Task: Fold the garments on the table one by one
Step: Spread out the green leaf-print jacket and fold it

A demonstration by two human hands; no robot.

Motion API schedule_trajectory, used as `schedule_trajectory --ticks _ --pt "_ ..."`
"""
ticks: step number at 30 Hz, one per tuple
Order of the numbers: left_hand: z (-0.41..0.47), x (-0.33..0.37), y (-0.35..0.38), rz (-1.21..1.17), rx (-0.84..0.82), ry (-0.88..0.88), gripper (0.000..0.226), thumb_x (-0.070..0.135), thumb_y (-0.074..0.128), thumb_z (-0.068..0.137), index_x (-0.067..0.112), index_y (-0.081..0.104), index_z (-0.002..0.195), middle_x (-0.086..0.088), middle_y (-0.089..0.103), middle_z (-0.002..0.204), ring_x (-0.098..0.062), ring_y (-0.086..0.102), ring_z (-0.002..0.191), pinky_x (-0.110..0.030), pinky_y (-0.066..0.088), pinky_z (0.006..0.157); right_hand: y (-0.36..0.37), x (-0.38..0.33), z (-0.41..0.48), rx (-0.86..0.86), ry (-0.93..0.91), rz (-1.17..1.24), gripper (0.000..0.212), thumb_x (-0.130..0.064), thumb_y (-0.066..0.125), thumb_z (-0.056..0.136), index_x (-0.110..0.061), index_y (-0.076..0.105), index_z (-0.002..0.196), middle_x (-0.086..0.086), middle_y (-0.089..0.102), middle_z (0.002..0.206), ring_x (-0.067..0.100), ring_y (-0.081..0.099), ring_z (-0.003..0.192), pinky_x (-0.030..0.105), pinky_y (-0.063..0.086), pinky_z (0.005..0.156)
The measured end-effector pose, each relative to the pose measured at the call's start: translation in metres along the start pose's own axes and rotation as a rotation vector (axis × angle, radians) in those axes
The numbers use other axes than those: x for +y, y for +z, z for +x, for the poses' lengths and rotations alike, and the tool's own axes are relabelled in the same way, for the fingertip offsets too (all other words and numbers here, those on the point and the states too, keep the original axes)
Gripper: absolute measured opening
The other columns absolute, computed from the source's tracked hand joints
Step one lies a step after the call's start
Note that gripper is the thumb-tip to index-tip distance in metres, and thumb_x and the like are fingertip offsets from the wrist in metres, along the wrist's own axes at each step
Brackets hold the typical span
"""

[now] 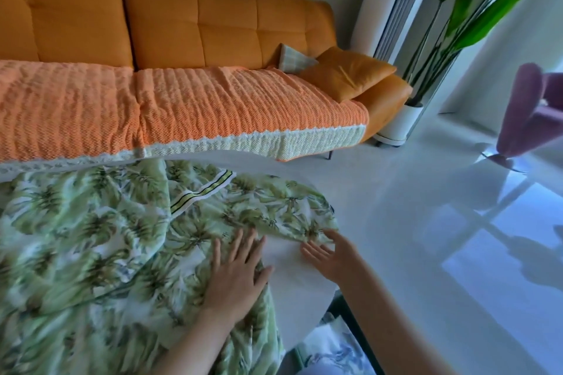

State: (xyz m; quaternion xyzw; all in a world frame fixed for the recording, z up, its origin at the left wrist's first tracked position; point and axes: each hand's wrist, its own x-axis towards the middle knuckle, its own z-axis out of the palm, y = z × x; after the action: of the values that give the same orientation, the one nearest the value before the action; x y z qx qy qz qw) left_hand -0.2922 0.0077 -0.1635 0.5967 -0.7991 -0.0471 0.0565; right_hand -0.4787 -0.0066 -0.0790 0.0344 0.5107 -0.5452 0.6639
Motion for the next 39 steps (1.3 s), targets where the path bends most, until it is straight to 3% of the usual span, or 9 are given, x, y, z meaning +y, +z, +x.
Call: schedule_trajectory --ticks 6,8,11,16,21,28,32,35,39 --pt "0.006 0.000 0.004 -0.011 0.096 -0.024 0.065 0.061 0.021 0.096 0.018 0.038 0.142 0.000 0.038 0.146 -0.024 0.039 0.133 -0.047 0.019 0.104 0.015 -0.017 0.015 0.085 -0.023 -0.114 0.048 -0.022 0.053 0.093 -0.002 0.040 0.135 0.009 0.039 0.075 0.020 0.037 0.060 0.020 0.039 0.100" --pt "0.006 0.000 0.005 -0.037 0.085 -0.028 0.067 0.063 0.014 0.095 0.021 0.029 0.146 0.001 0.027 0.152 -0.025 0.027 0.139 -0.048 0.011 0.107 0.025 -0.020 0.015 0.034 -0.019 -0.157 0.026 -0.024 0.050 0.094 -0.009 0.054 0.115 0.008 0.046 0.078 0.019 0.043 0.065 0.023 0.041 0.070" --pt "0.006 0.000 0.004 -0.038 0.076 -0.024 0.067 0.063 0.010 0.095 0.024 0.028 0.146 0.002 0.024 0.153 -0.024 0.024 0.140 -0.049 0.009 0.108 0.036 -0.026 0.026 0.096 -0.078 -0.184 0.015 -0.024 0.051 0.092 -0.014 0.050 0.081 0.001 0.046 0.074 0.014 0.044 0.063 0.026 0.036 0.068" --pt "0.004 0.000 0.004 -0.058 0.080 -0.024 0.062 0.059 0.018 0.096 0.021 0.041 0.141 0.001 0.037 0.147 -0.023 0.038 0.134 -0.049 0.021 0.103 0.044 -0.034 0.039 0.065 -0.160 0.046 0.040 -0.029 0.050 0.096 -0.009 0.045 0.130 0.005 0.060 0.108 0.022 0.056 0.117 0.032 0.041 0.101" --pt "0.005 0.003 0.005 -0.093 0.034 -0.012 0.062 0.060 0.021 0.095 0.023 0.040 0.141 0.003 0.036 0.148 -0.021 0.036 0.135 -0.050 0.020 0.103 0.052 -0.043 0.075 0.108 -0.277 0.030 0.036 -0.018 0.058 0.091 -0.008 0.057 0.126 0.002 0.067 0.074 0.013 0.067 0.053 0.023 0.053 0.043" --pt "0.007 0.001 -0.019 -0.563 0.101 -0.079 0.066 0.066 0.017 0.090 0.037 0.007 0.148 0.022 0.002 0.149 -0.001 -0.001 0.142 -0.036 -0.009 0.117 0.120 0.013 0.040 -0.130 -0.928 -0.734 0.032 -0.050 0.041 0.095 -0.025 0.061 0.098 0.019 0.059 0.105 0.025 0.059 0.092 0.039 0.050 0.080" --pt "-0.004 -0.013 -0.061 -1.394 0.394 -0.391 0.029 0.031 0.041 0.099 0.026 0.052 0.125 0.008 0.059 0.125 -0.012 0.056 0.116 -0.028 0.047 0.093 0.152 0.074 0.043 -0.380 -1.060 -1.359 0.043 -0.034 0.031 0.101 -0.014 0.042 0.137 0.005 0.018 0.151 0.027 0.014 0.140 0.053 0.020 0.114" --pt "-0.004 -0.056 -0.076 -1.382 0.743 -0.690 0.016 0.015 0.040 0.098 0.016 0.052 0.109 -0.003 0.060 0.112 -0.019 0.061 0.100 -0.033 0.053 0.086 0.155 0.121 0.057 -0.616 -0.905 -1.747 0.058 -0.053 0.019 0.097 -0.032 0.005 0.150 -0.005 -0.002 0.158 0.022 -0.009 0.145 0.049 -0.003 0.118" --pt "0.005 -0.111 -0.084 -1.190 0.642 -0.795 0.029 0.020 0.047 0.096 0.007 0.050 0.122 -0.004 0.054 0.120 -0.016 0.051 0.103 -0.029 0.041 0.090 0.145 0.124 0.060 -0.770 -0.865 -1.828 0.065 -0.052 0.034 0.096 -0.038 -0.002 0.149 -0.009 -0.006 0.158 0.012 -0.009 0.145 0.038 -0.010 0.117"
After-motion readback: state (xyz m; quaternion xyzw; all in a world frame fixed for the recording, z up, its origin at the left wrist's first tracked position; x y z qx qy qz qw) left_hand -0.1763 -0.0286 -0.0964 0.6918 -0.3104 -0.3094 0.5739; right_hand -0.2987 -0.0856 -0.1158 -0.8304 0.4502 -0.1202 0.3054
